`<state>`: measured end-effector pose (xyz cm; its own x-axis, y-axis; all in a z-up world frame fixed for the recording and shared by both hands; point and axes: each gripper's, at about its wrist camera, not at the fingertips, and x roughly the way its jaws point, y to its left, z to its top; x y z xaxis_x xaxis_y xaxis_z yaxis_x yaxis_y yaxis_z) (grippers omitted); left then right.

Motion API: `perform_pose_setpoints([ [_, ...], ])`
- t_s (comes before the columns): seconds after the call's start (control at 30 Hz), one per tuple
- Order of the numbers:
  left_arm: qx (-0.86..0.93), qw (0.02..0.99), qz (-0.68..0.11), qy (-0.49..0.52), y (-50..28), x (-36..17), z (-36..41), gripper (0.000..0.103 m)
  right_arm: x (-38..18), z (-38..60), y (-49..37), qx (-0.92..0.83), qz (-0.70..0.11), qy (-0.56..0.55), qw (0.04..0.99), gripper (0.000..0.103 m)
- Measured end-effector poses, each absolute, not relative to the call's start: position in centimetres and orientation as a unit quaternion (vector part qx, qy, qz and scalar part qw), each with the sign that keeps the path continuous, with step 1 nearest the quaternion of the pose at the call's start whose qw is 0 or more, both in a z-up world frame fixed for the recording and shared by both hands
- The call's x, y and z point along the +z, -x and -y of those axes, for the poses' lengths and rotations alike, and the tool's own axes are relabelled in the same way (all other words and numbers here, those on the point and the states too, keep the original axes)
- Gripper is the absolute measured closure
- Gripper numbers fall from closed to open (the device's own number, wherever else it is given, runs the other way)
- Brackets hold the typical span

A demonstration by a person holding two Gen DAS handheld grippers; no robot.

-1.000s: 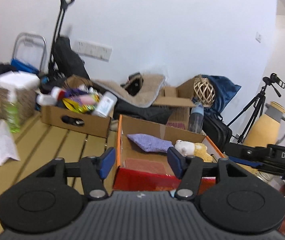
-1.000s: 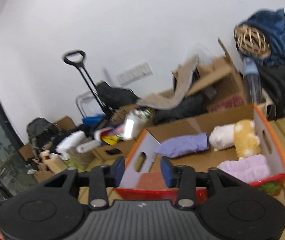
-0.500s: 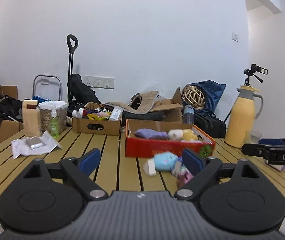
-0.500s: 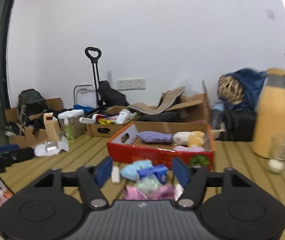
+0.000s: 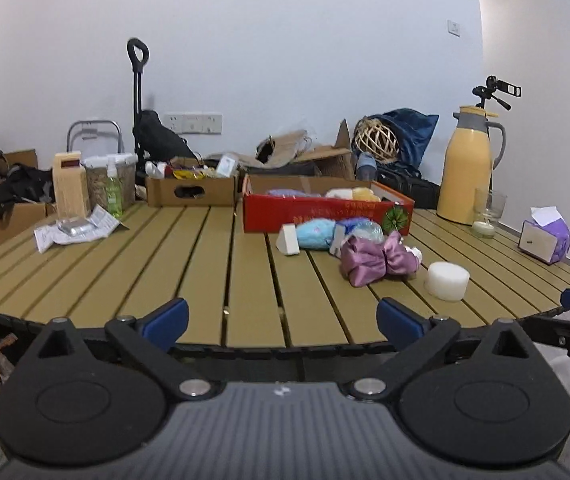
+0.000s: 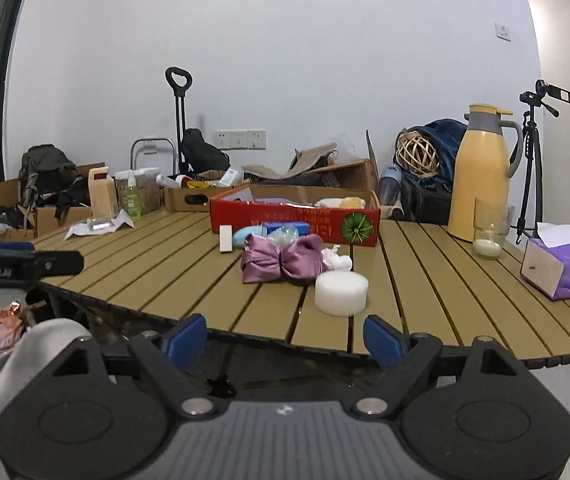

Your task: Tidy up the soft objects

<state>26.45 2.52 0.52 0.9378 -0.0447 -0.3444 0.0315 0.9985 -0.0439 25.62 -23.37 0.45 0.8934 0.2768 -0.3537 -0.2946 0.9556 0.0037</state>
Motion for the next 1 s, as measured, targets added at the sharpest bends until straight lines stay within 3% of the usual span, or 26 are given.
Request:
perform_pose_setpoints([
  [0.23, -0.036, 0.979, -0.198, 0.039, -28.8, -2.1, -3.0, 0.001, -1.3, 23.2, -28.1, 0.128, -0.195, 0.002, 0.972, 0.020],
  [0.53, -0.044, 0.975, -0.212, 0.049, -35.2, -2.5, -3.0, 0.004, -2.9, 23.3, -33.5, 0.135, -0.222, -0.044, 0.965, 0.039],
  [0.83, -0.112, 0.959, -0.241, 0.098, -46.5, -1.7, 0.1, 0.032, -3.6, 23.0, -41.8, 0.169, -0.269, -0.068, 0.946, 0.063],
  [0.87, -0.112, 0.956, -0.248, 0.107, -47.6, -1.7, 0.4, 0.037, -3.8, 23.3, -42.9, 0.165, -0.277, -0.073, 0.944, 0.064],
  [1.0, -0.142, 0.936, -0.267, 0.178, -51.1, -2.2, 0.2, 0.037, -3.3, 24.2, -46.8, 0.153, -0.273, -0.087, 0.946, 0.062],
])
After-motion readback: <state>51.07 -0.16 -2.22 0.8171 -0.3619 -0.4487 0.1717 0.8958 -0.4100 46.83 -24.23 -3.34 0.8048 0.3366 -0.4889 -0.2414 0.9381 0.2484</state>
